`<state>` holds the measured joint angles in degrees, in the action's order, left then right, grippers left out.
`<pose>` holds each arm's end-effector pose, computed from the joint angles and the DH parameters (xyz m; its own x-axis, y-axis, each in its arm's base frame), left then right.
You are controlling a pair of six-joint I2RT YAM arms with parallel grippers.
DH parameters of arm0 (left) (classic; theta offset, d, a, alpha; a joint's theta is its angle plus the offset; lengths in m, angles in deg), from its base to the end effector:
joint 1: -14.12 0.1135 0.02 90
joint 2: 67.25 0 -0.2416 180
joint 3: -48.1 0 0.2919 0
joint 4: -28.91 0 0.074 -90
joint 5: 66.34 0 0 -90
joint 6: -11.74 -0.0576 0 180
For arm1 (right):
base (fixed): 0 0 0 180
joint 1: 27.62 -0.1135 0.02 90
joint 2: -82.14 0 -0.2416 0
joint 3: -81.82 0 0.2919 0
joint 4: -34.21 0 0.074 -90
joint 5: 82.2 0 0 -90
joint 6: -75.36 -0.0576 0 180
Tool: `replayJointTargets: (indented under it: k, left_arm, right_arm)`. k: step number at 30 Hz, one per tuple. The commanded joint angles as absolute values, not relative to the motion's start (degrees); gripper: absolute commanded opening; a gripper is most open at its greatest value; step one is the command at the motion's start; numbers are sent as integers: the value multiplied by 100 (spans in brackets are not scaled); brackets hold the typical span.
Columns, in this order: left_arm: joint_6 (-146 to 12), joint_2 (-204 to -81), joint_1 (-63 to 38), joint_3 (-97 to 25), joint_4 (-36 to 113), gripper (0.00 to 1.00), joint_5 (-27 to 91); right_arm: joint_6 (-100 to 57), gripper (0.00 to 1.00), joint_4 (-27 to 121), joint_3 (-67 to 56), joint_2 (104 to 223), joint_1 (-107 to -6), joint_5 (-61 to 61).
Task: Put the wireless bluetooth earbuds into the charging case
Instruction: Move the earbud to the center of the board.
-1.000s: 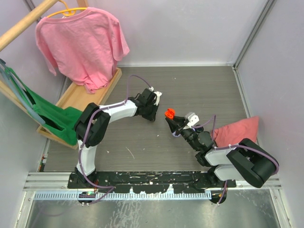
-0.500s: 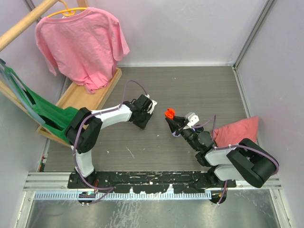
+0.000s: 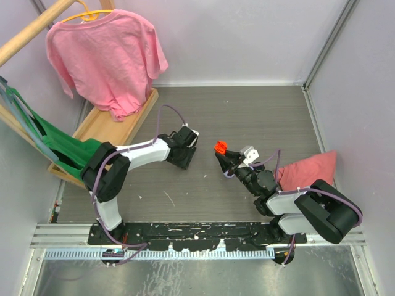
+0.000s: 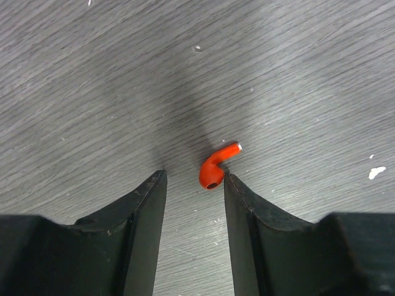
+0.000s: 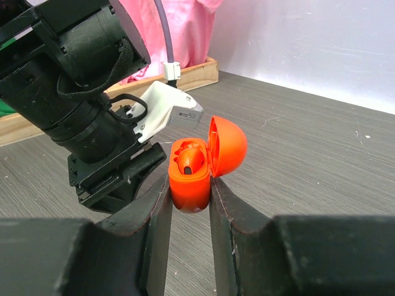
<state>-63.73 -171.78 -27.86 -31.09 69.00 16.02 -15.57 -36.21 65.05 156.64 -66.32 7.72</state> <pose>0.3017 -0.2611 0.1032 -0.8105 0.3947 -0.4328 0.4323 0.9016 0.0127 0.1870 0.1499 0.1284 0.1613 0.1500 -0.9754 -0.6290 0.7772 0.0155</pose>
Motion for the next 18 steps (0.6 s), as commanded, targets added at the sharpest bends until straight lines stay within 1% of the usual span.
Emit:
replayJointTargets:
  k: [1,11,18]
  left_arm:
    - [-6163,-16812,-2814,-3040,7013,44,1058]
    - [-6089,-16673,-2701,-2992,7053,44,559]
    - [-5805,-16377,-2669,-3007,7090,45,965]
  right_arm:
    - [-1517,1,-4094,6487,15527,-6619,771]
    - [-1530,1,-4089,6486,15535,-6621,746]
    - [-1527,2,-4085,6478,15549,-6621,745]
